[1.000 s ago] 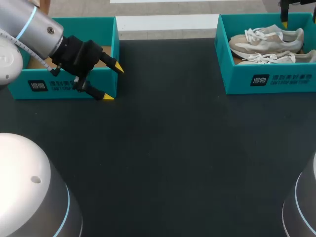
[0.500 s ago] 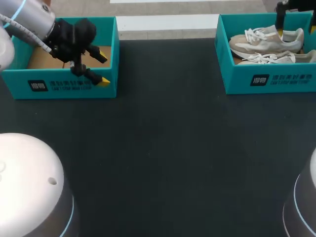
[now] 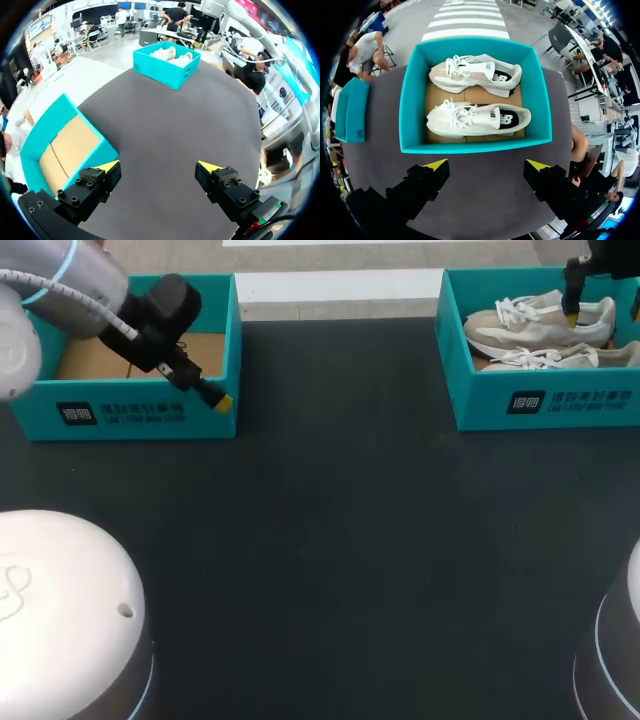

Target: Take the shoe out of the shoebox, open the shoe tongue, remove and reinsert the insole, then place the shoe into the shoebox

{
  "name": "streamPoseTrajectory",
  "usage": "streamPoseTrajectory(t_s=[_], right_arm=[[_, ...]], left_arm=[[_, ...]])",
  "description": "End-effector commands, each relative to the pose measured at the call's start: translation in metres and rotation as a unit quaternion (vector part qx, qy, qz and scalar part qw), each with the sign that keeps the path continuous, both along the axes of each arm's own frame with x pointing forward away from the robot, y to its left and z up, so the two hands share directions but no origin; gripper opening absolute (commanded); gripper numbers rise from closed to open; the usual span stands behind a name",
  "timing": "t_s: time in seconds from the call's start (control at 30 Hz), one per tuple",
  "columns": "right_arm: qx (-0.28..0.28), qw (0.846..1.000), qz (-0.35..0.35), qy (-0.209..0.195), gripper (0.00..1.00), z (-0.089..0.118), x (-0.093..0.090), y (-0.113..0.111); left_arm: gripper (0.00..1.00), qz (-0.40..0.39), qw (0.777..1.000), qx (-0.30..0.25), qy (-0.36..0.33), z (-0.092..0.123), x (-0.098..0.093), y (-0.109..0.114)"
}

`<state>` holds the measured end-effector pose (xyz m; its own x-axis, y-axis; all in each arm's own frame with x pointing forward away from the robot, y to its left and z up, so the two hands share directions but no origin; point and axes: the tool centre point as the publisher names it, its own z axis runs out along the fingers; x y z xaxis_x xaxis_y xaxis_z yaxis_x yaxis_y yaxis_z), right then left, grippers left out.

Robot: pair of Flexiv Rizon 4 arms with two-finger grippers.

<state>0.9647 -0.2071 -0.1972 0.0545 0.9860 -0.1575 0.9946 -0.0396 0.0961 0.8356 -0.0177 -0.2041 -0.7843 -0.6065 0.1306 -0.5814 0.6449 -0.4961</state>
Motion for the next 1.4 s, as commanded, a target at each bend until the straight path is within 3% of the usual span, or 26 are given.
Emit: streamPoseTrajectory(t_s=[0.03,0.33,0.6,0.93,1.0,1.4], right_arm=[[0.020,0.999,0.019,-0.019,1.00,-0.006,-0.014,0.009],[0.053,0.998,0.039,0.017,1.00,-0.016,-0.058,0.033],[0.070,0.997,0.011,0.038,1.00,-0.035,-0.088,0.032],[0.065,0.997,0.020,0.032,1.00,-0.046,-0.096,0.024],[0.073,0.997,0.029,0.015,1.00,-0.047,-0.097,0.020],[0.073,0.996,0.028,0.037,1.00,-0.053,-0.095,0.008]], left_arm=[[1.00,0.171,0.974,0.007,0.148,0.001,0.000,0.005],[1.00,0.258,0.947,0.013,0.191,0.007,0.007,0.011],[1.00,0.326,0.922,0.014,0.211,-0.003,0.025,0.015],[1.00,0.358,0.909,0.040,0.209,-0.021,0.035,0.019],[1.00,0.359,0.910,0.045,0.205,-0.023,0.035,0.020],[1.00,0.393,0.890,0.100,0.209,-0.040,0.040,0.035]])
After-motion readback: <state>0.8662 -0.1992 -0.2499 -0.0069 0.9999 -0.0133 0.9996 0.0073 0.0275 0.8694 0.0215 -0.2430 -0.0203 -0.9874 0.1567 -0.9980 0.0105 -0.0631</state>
